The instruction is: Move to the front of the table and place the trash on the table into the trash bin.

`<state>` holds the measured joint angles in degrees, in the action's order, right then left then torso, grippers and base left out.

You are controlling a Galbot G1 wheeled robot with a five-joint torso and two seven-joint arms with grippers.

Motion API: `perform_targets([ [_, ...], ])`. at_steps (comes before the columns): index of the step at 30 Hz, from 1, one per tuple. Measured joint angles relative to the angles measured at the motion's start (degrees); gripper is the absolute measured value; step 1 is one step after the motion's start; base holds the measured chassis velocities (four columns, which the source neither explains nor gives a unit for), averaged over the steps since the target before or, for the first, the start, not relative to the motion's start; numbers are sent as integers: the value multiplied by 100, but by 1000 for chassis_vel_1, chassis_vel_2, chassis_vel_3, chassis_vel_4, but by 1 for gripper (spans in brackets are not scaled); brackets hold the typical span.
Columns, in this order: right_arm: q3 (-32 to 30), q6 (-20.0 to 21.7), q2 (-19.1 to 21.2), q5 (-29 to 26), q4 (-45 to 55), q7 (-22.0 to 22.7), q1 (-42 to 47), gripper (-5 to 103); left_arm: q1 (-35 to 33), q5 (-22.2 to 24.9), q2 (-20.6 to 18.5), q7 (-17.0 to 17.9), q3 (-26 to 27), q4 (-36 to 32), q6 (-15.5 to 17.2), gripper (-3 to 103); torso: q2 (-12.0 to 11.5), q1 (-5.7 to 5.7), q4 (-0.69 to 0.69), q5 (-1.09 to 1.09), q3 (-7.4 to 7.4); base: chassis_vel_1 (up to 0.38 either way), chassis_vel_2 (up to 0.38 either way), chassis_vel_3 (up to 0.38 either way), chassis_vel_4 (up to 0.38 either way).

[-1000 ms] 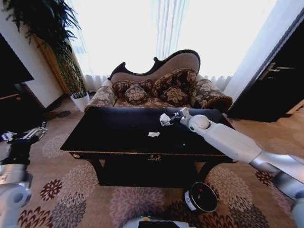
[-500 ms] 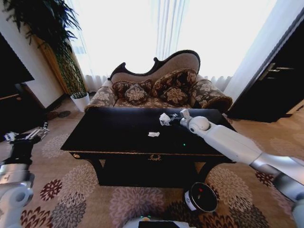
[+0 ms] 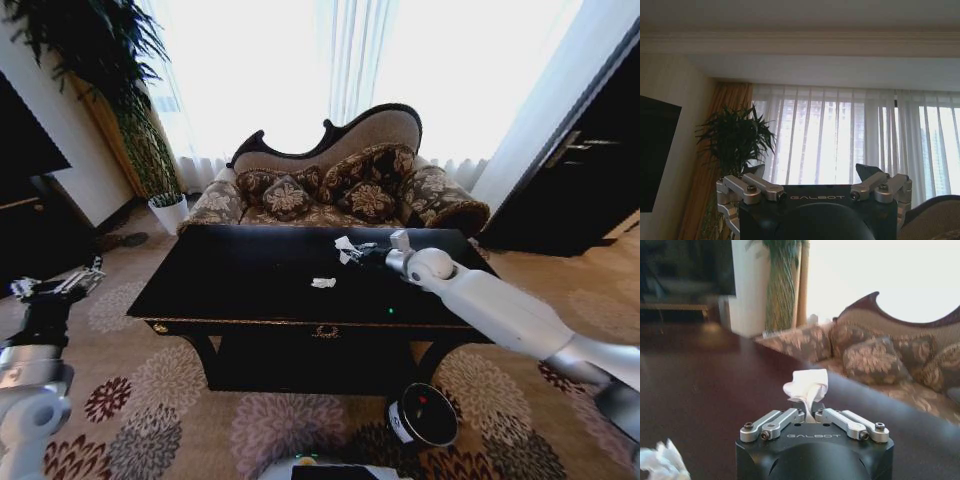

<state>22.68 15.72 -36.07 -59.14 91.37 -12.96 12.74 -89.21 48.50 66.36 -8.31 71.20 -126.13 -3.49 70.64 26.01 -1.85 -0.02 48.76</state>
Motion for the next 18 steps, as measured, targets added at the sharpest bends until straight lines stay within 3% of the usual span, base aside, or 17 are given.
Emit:
perform_targets([
  [5, -709, -208, 264, -158, 175, -295, 604, 1, -40, 24, 6, 0, 19, -84, -2, 100, 0, 0, 0, 1, 0, 0, 0, 0, 0],
  [7, -1528, -404, 488, -252, 329, -696, 1466, 0, -63, 30, 39, 1, 11, -163, -2, 100, 0, 0, -2, 5, 0, 0, 0, 0, 0],
  [9, -1789, -466, 540, -267, 368, -836, 1694, 0, -68, 30, 49, 1, 3, -182, -3, 100, 1, 0, -3, 5, 0, 0, 0, 0, 0],
  [12, -2900, -751, 646, -413, 532, -1635, 2726, 0, -80, 30, 70, 2, -28, -250, 0, 100, 2, -1, -2, 2, -1, 0, 0, 0, 0],
  [13, -2900, -751, 646, -413, 532, -1635, 2726, 0, -80, 30, 70, 2, -28, -250, 0, 100, 2, -1, -2, 2, -1, 0, 0, 0, 0],
  [15, -3624, -904, 609, -608, 597, -2255, 3411, 0, -87, 30, 81, 3, -47, -288, 9, 100, 2, -2, -3, 1, -1, 0, 0, 0, 0],
  [18, -4279, -990, 472, -827, 624, -2778, 3933, 0, -98, 21, 111, 4, -80, -317, 11, 100, 2, -1, -1, 2, -1, 0, 0, 0, 0],
])
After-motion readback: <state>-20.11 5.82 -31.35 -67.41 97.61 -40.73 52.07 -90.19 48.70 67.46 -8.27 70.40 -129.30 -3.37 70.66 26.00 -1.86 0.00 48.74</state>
